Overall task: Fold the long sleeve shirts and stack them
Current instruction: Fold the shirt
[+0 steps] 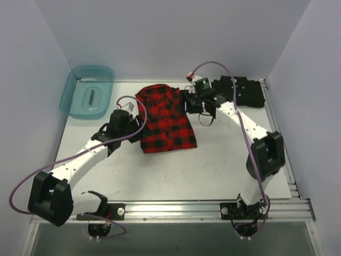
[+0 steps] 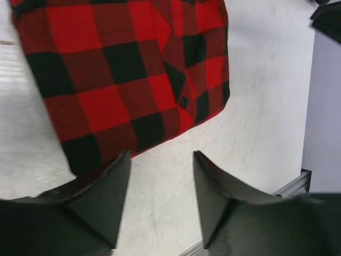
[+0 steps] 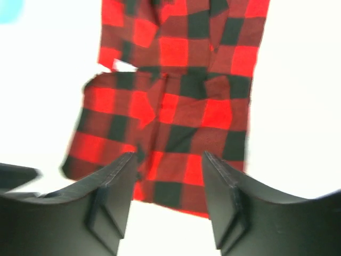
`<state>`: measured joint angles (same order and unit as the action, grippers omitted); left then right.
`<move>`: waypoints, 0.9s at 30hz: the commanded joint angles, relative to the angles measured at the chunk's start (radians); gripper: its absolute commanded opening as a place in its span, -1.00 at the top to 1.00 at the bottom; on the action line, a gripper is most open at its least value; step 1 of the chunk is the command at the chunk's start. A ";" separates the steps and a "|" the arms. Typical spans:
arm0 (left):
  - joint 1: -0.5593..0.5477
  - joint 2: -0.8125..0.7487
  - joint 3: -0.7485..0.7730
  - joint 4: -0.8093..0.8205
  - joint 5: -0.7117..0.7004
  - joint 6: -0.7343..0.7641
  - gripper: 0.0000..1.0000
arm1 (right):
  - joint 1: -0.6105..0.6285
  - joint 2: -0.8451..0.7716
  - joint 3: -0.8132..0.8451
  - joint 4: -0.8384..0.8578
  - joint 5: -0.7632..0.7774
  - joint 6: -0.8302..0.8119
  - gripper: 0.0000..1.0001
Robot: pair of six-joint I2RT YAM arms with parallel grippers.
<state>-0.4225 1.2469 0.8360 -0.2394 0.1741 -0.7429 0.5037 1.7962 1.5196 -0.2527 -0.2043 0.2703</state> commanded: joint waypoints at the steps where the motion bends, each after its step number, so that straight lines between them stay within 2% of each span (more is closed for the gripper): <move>1: -0.041 0.049 0.014 0.173 0.001 -0.085 -0.11 | -0.040 -0.110 -0.198 0.123 -0.216 0.242 0.01; 2: -0.044 0.074 0.003 0.201 0.002 -0.096 0.00 | -0.054 -0.135 -0.243 0.230 -0.312 0.275 0.04; 5: -0.044 0.129 -0.014 0.316 0.004 -0.124 0.28 | -0.060 -0.135 -0.382 0.457 -0.432 0.410 0.17; 10: -0.045 0.241 -0.024 0.429 0.050 -0.151 0.49 | -0.062 -0.048 -0.486 0.737 -0.518 0.547 0.19; 13: -0.048 0.276 -0.095 0.500 0.054 -0.185 0.63 | -0.067 -0.011 -0.551 0.797 -0.515 0.561 0.19; 20: -0.048 0.356 -0.277 0.638 -0.007 -0.170 0.66 | -0.120 0.132 -0.728 1.073 -0.529 0.647 0.22; 24: -0.048 0.384 -0.288 0.663 -0.016 -0.141 0.66 | -0.162 0.146 -0.765 1.092 -0.532 0.636 0.23; 27: -0.048 0.338 -0.290 0.658 -0.024 -0.127 0.59 | -0.172 0.088 -0.765 1.047 -0.540 0.612 0.22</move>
<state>-0.4706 1.6077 0.5606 0.3859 0.1875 -0.9070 0.3542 1.9247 0.7658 0.7940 -0.7696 0.9157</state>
